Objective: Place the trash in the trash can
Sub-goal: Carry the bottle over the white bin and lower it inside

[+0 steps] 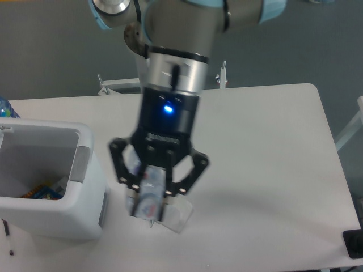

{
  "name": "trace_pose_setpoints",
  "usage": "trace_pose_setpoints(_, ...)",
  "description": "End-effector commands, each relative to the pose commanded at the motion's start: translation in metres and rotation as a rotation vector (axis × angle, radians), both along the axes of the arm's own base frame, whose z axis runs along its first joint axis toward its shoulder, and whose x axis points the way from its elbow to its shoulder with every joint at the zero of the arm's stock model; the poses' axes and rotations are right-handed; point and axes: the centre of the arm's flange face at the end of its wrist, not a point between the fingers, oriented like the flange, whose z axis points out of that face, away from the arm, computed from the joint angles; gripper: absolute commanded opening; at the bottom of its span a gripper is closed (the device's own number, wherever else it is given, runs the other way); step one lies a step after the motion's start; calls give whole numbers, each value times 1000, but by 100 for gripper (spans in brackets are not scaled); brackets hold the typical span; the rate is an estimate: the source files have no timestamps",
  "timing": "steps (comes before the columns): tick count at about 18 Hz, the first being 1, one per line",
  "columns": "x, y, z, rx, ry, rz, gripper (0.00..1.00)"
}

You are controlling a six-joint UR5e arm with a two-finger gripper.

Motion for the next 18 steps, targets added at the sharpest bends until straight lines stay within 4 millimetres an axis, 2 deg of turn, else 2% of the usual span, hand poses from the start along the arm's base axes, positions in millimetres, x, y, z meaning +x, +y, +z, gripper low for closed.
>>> trace_pose_setpoints(4, 35, -1, 22, 28, 0, -25, 0)
trace_pose_setpoints(7, 62, 6, 25, 33, -8, -59, 0)
trace_pose_setpoints(10, 71, 13, 21, 28, -14, -75, 0)
trace_pose_setpoints(14, 99, 26, 16, 20, -20, -120, 0)
trace_pose_setpoints(18, 113, 43, 1, 20, -19, -153, 0)
